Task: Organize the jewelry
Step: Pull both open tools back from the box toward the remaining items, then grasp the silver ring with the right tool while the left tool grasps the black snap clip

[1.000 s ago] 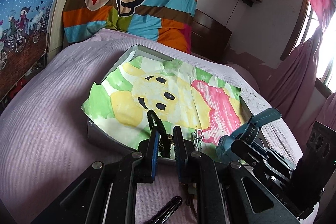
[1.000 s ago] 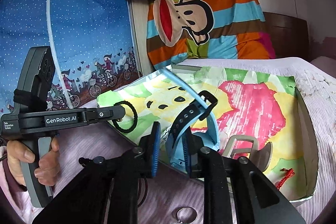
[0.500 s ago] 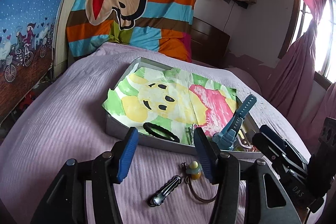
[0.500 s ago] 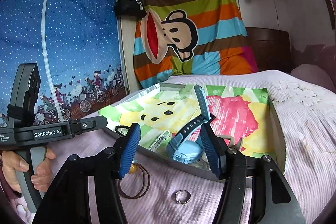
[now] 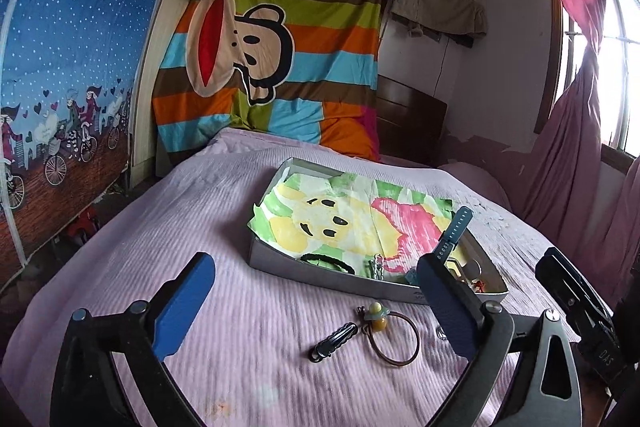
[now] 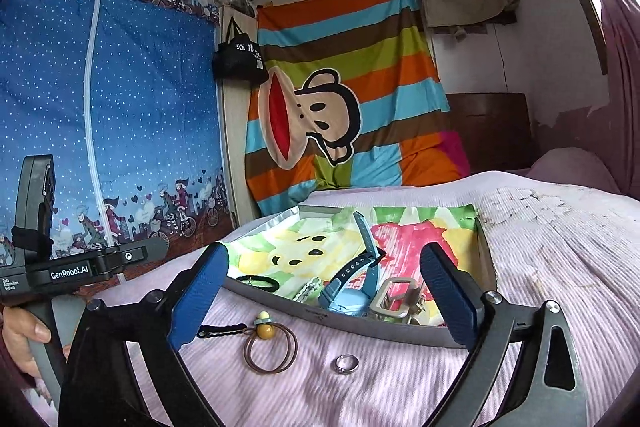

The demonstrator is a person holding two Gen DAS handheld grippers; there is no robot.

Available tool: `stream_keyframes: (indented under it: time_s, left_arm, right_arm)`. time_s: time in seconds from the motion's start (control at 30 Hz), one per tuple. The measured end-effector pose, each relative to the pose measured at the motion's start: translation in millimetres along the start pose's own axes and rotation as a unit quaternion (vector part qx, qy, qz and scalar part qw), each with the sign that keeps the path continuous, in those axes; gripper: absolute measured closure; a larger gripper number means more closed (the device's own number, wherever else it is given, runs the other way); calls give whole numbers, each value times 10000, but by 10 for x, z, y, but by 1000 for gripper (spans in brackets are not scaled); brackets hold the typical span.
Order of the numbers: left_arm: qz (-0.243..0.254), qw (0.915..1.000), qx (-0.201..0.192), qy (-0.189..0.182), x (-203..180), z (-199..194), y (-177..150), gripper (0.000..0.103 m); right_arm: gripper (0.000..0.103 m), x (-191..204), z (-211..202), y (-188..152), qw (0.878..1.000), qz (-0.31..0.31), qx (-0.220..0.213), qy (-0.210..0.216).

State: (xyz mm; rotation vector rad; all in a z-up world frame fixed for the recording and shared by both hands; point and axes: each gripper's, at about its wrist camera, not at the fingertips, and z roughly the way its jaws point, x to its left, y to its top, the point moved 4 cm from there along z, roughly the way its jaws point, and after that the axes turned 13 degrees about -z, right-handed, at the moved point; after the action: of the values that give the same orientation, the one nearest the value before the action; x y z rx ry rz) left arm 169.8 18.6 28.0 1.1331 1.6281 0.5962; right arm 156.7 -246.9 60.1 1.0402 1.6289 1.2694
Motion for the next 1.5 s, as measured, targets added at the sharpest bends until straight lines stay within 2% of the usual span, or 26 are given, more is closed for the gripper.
stream_keyframes:
  time_s: [0.27,0.43,0.77,1.17,1.3,1.37,1.5]
  left_arm:
    - [382,9992,-122,50,-42,-172,-97,0]
    - [593,9982,-44,116,-44,-192,-208,0]
    - [784,9962,301,212,-37,-139,-399,0]
    - [1017,9904,887,301,-57,58,-556,1]
    - [1088,9877,1088,294,-69,124,-610,8]
    - [1122,9859,1204,301,-77,163,-638,14]
    - [1119,9830,1432,281,-80,245,-664,26]
  right_arm:
    - [6,30,-130,-136,9999,-93,50,-38]
    - [6,36,-134,-268,9986,-359,377,-109]
    - [6,-39,-13,-435,9904,-828,1085,-207]
    - [6,-95,169,-667,9864,-572,1541,25]
    - [9,-81,238,-734,9842,-546,1678,123]
    - [17,-76,268,-764,9832,-520,1744,167]
    - [26,-79,346,-815,9811,-449,1864,261]
